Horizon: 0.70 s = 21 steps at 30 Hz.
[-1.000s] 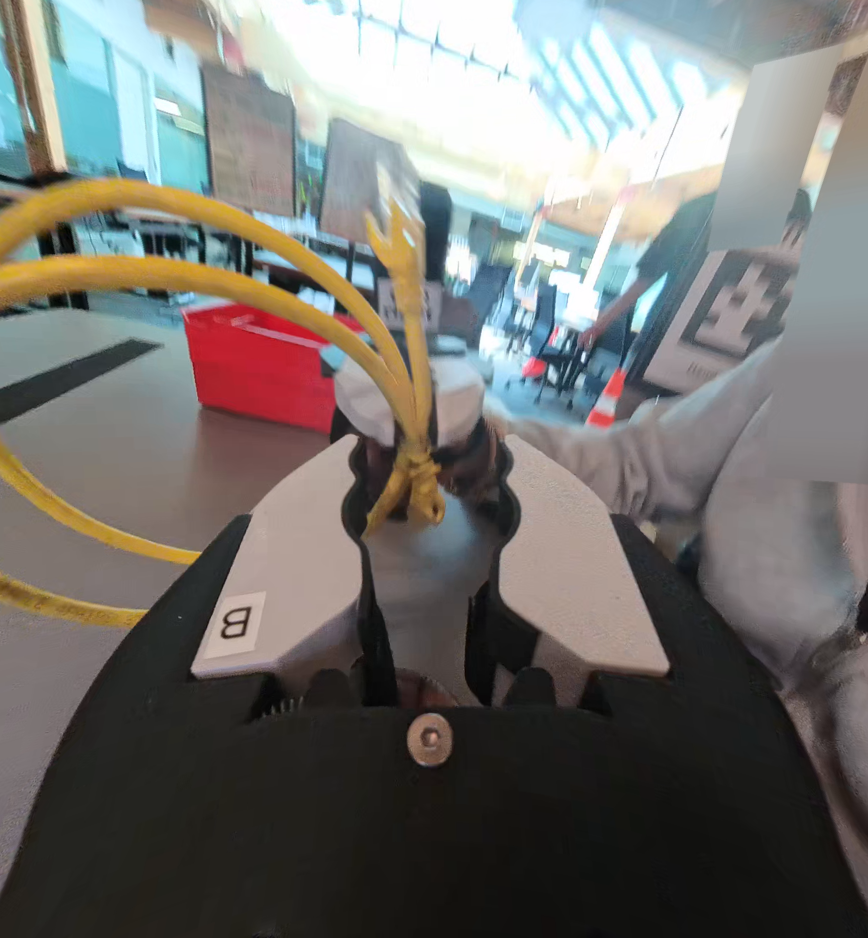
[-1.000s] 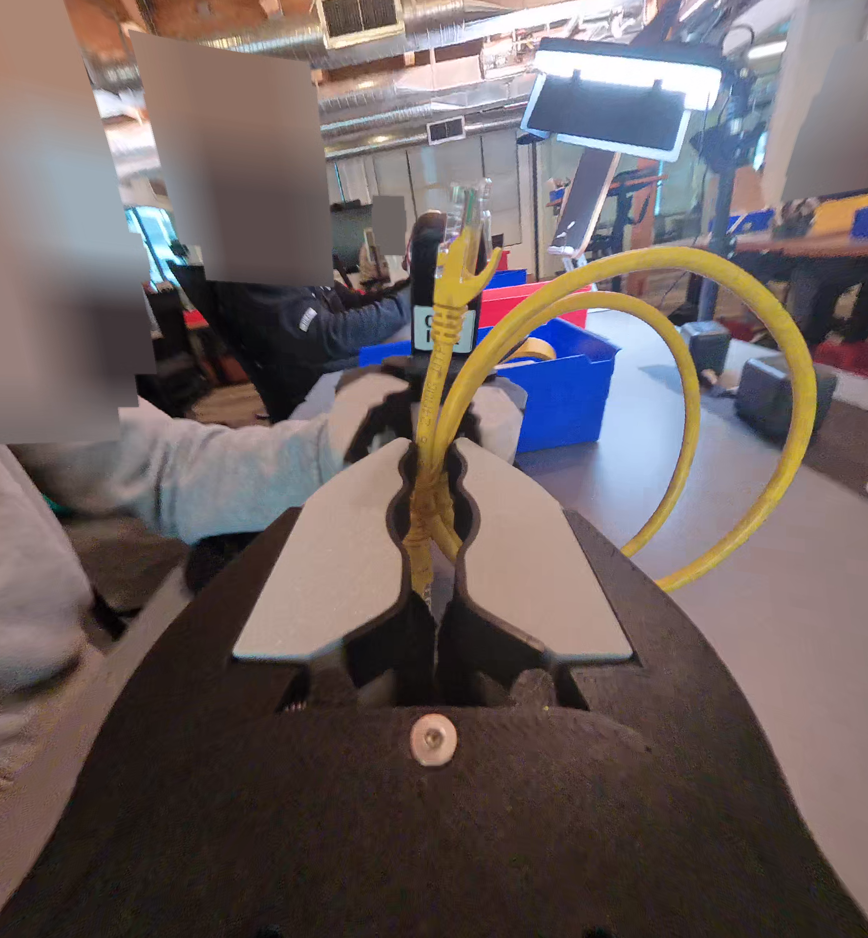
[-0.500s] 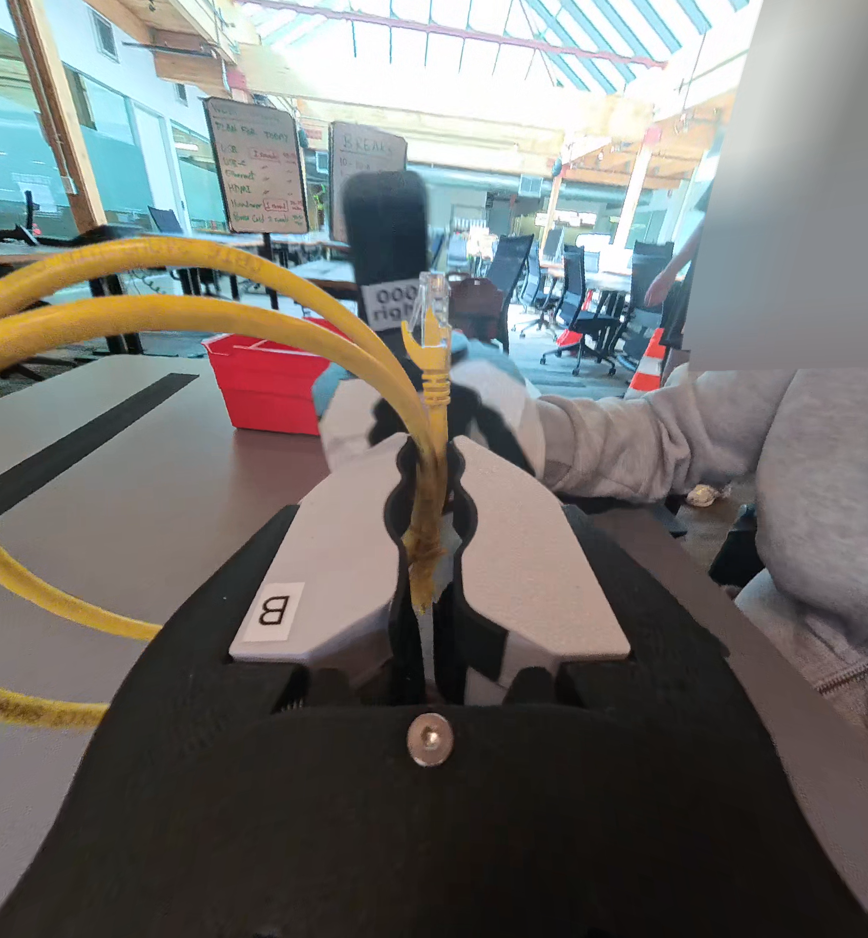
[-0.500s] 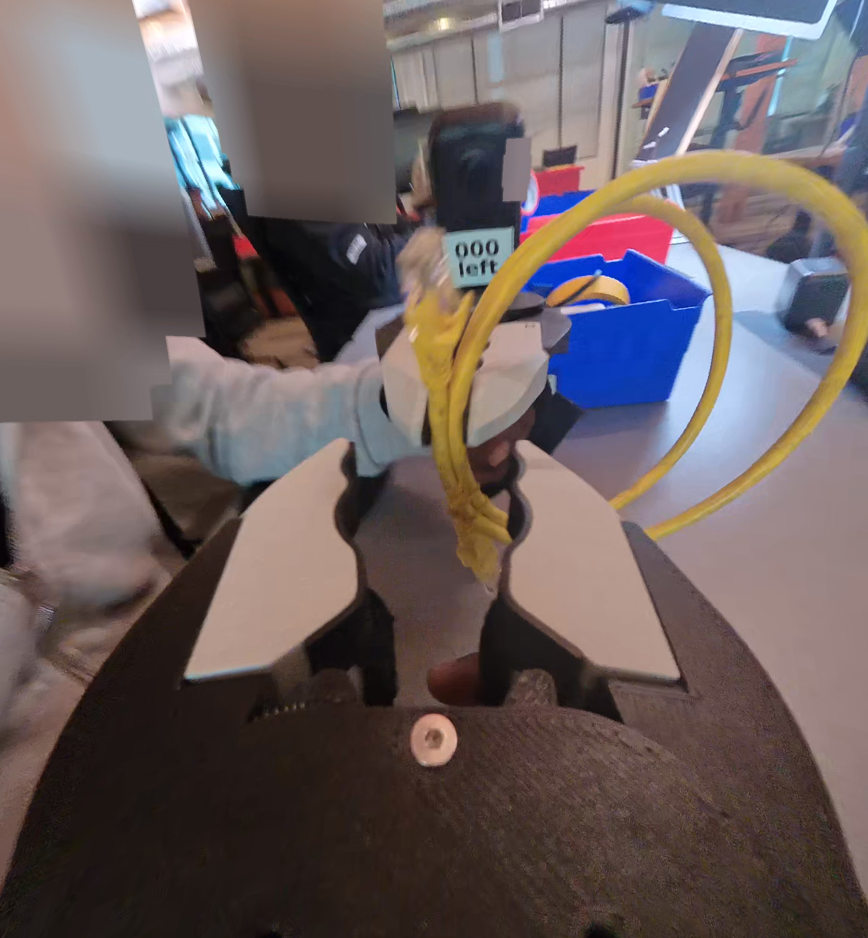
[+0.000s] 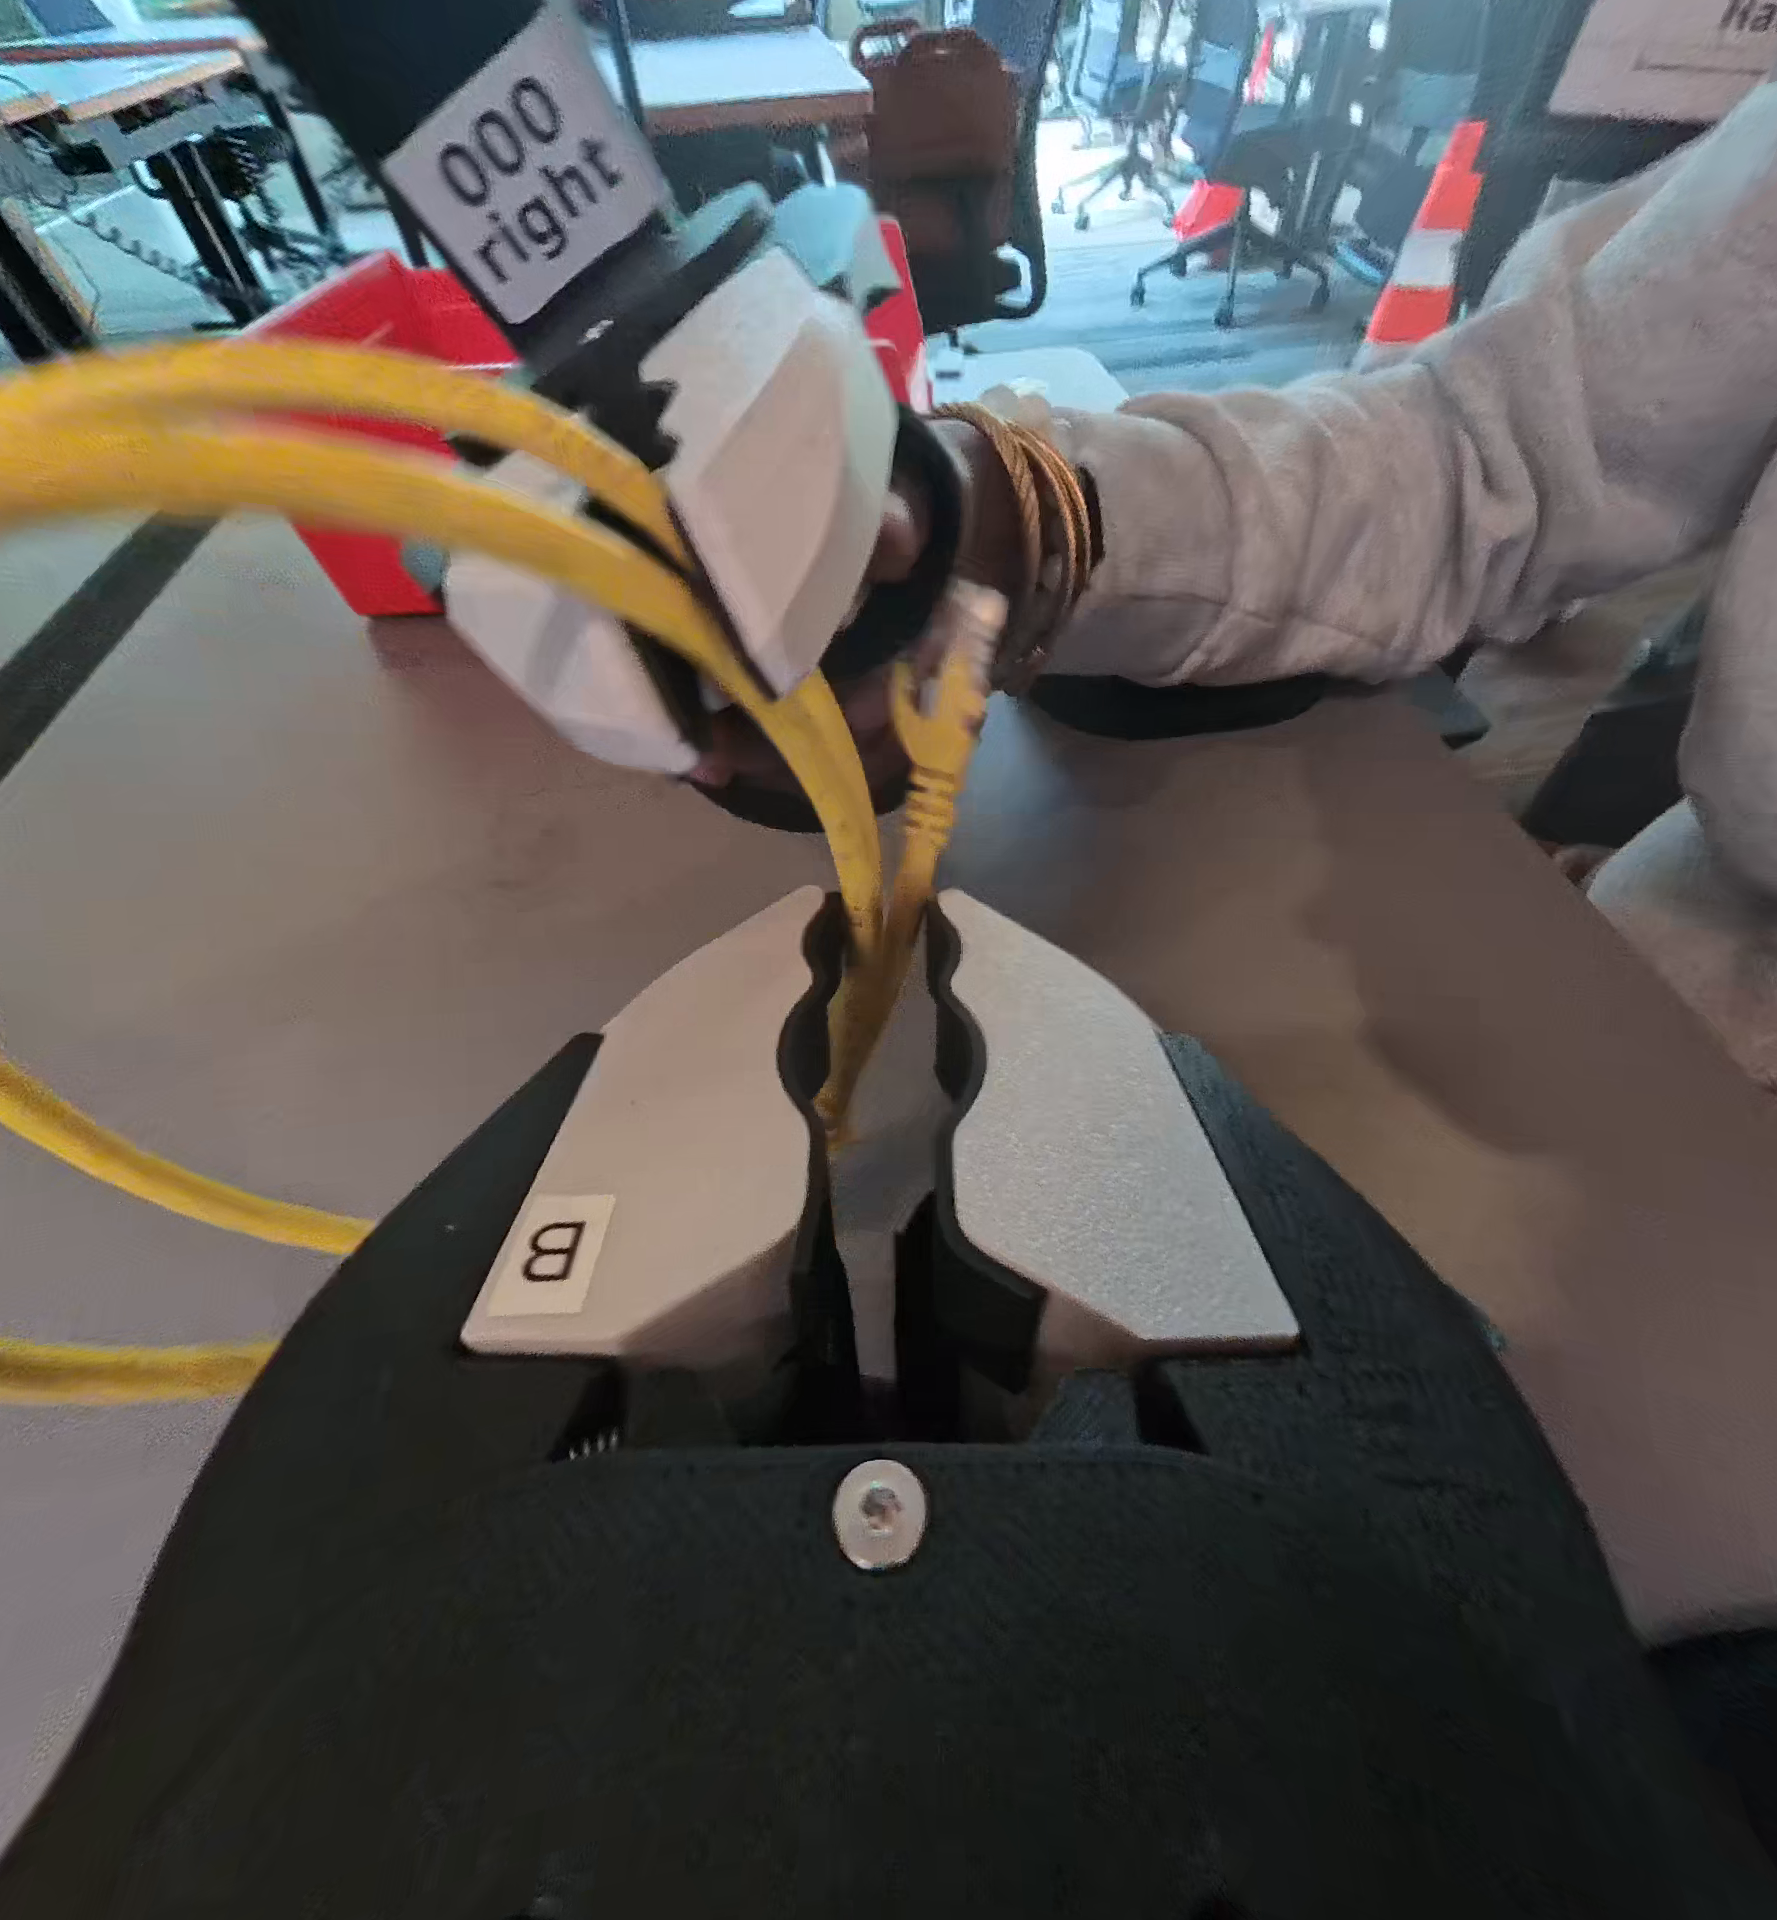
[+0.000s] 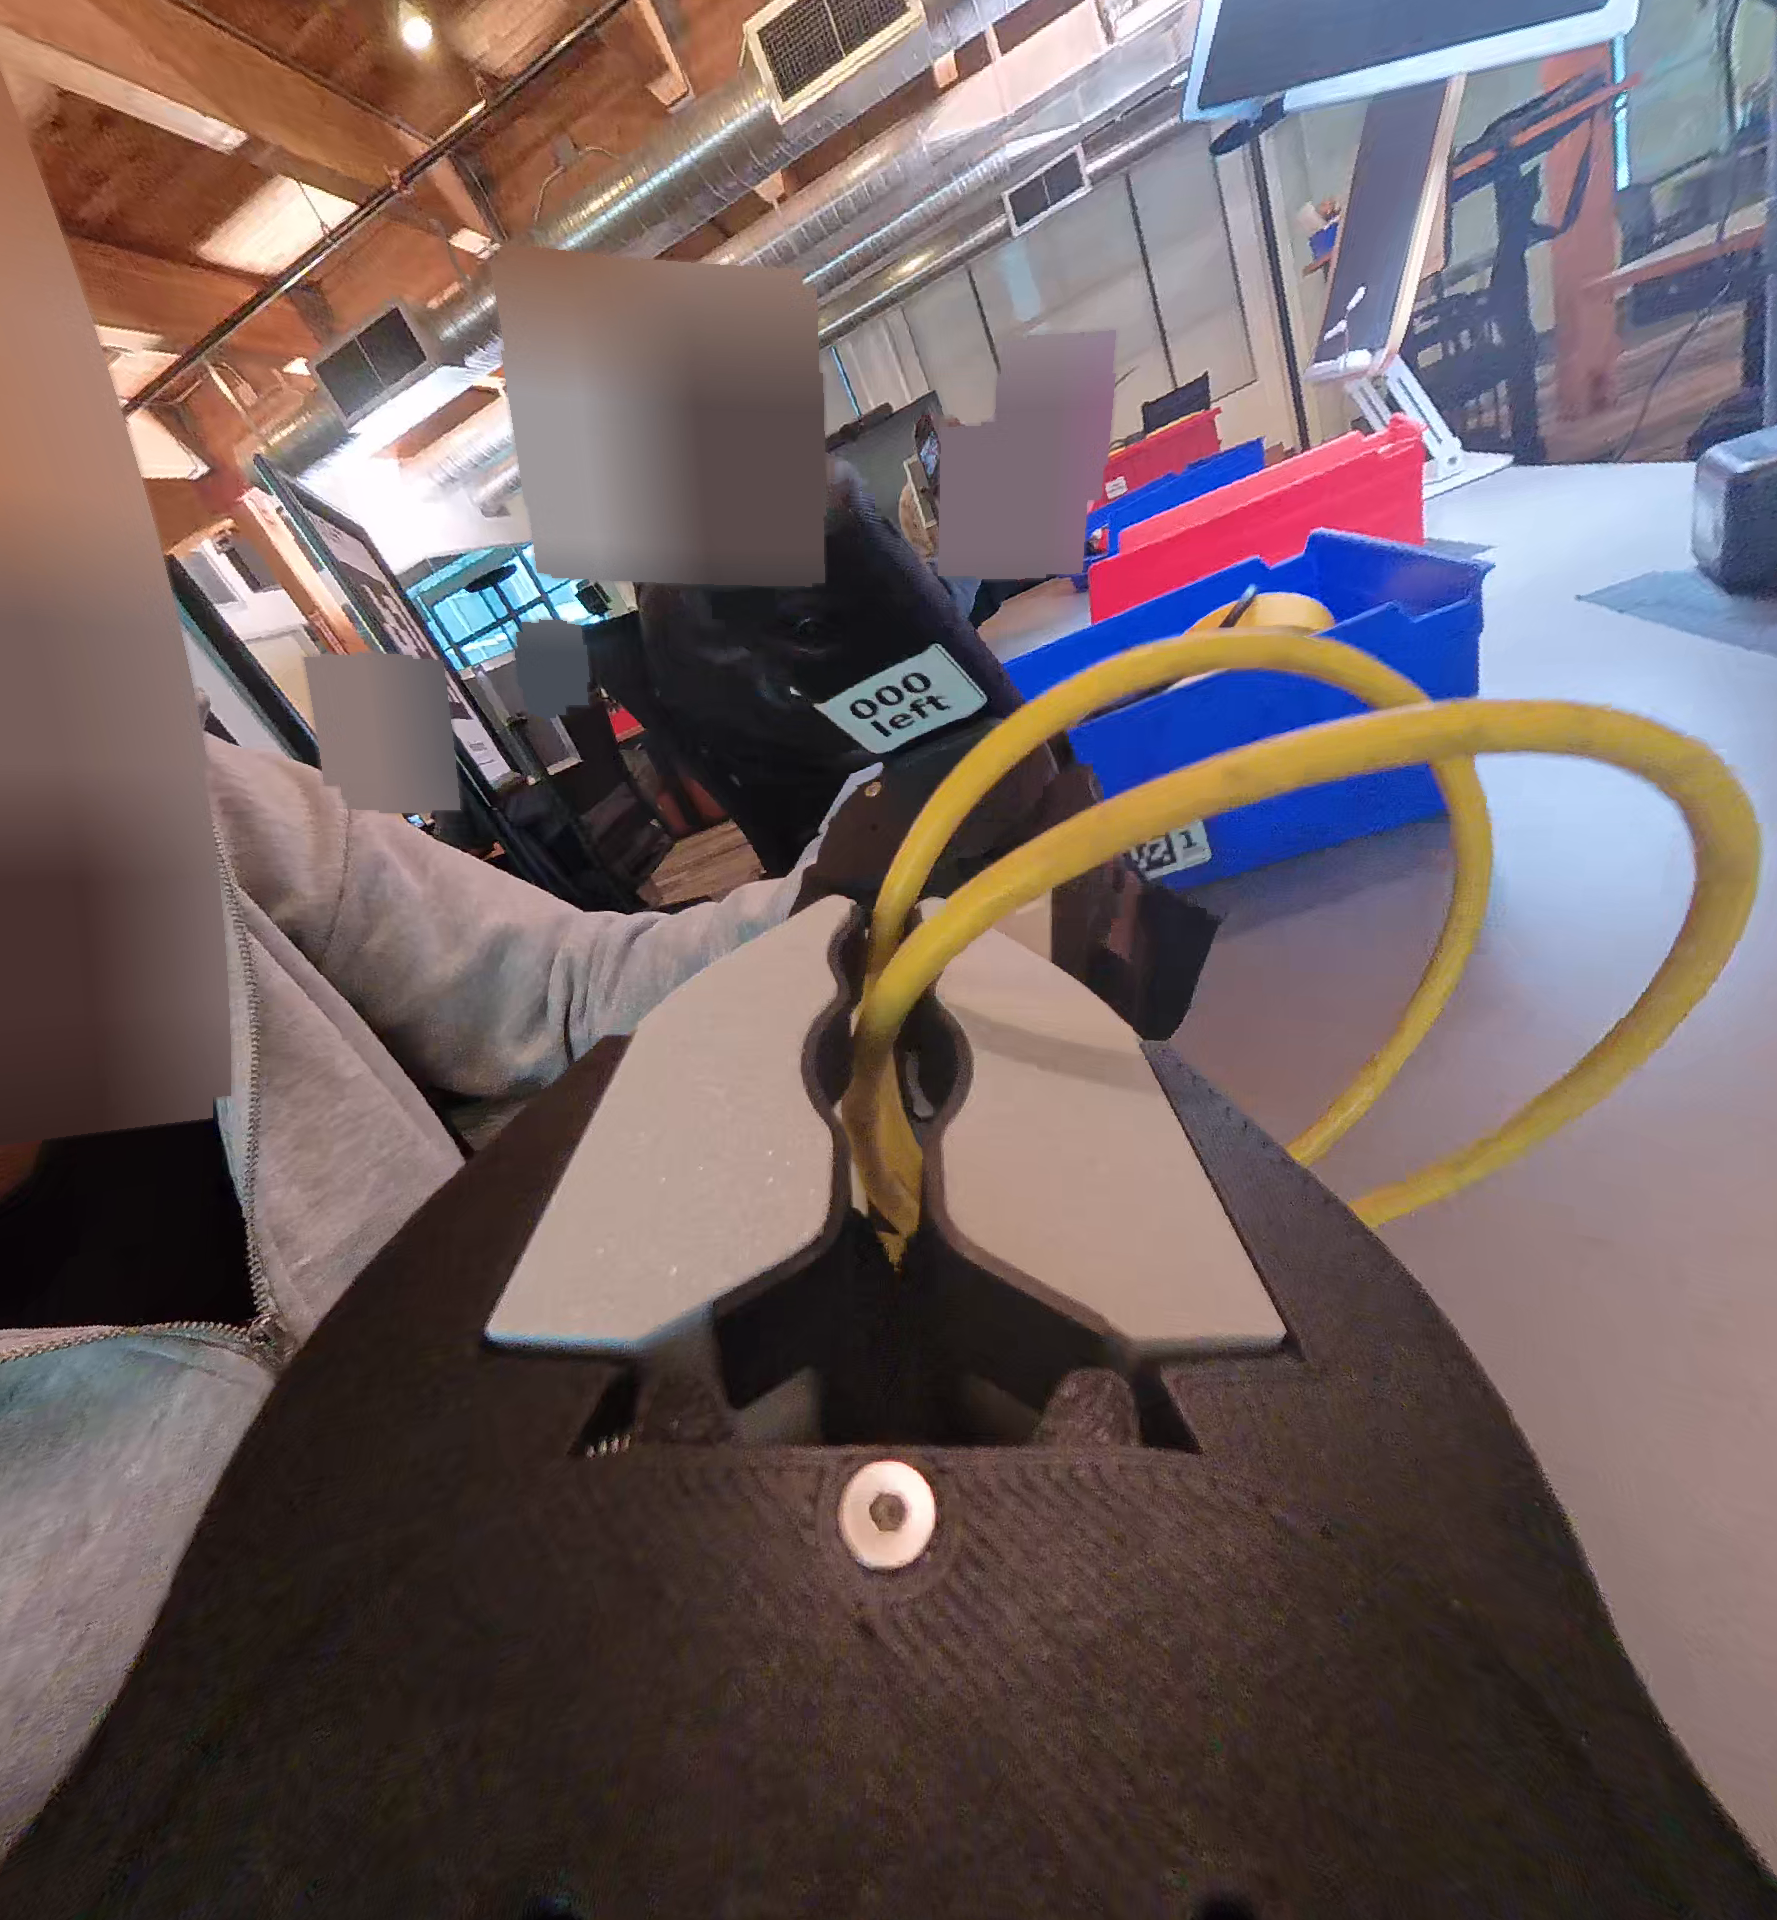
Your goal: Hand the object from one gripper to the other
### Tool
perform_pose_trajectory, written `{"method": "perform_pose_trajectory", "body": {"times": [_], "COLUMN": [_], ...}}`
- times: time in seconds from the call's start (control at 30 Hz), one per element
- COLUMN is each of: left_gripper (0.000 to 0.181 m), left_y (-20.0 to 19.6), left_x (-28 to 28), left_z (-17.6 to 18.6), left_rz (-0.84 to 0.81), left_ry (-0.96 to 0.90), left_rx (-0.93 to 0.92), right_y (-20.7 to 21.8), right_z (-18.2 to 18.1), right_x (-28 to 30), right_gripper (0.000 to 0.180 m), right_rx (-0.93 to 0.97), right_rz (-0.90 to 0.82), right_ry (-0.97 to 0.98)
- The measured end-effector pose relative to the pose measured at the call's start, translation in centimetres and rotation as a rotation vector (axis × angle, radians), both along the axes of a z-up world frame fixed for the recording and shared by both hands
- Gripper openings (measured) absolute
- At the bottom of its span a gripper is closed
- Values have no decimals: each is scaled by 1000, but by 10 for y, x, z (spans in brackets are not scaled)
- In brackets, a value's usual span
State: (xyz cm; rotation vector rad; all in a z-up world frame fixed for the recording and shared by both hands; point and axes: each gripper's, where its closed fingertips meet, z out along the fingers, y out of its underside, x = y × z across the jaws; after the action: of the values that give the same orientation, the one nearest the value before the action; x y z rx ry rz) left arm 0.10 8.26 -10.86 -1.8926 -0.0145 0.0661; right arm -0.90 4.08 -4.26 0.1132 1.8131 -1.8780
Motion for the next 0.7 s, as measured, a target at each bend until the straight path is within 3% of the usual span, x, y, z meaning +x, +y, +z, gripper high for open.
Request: {"method": "perform_pose_trajectory", "body": {"times": [0.1, 0.23, 0.43, 0.6, 0.7], "left_gripper": [46, 57, 58, 57, 41], "left_y": [-5, -19, -18, -13, -12], "left_x": [2, -6, -16, -28, -35], "left_z": [17, 57, 72, 63, 60], "left_rz": [-33, -20, 52, 138, 194], "left_ry": [-139, -294, -350, -365, -345], "left_rx": [121, 369, 453, 425, 416], "right_y": [2, -1, -11, -16, -15], "right_z": [2, -8, -35, -67, -70], "right_x": [-2, -4, 0, -15, -22], "right_gripper": [5, 5, 5, 6, 6], "right_rx": [-9, 55, 224, 446, 500], "right_rz": [-42, -131, -190, -266, -317], "right_ry": [89, 348, 739, 989, 1069]}}
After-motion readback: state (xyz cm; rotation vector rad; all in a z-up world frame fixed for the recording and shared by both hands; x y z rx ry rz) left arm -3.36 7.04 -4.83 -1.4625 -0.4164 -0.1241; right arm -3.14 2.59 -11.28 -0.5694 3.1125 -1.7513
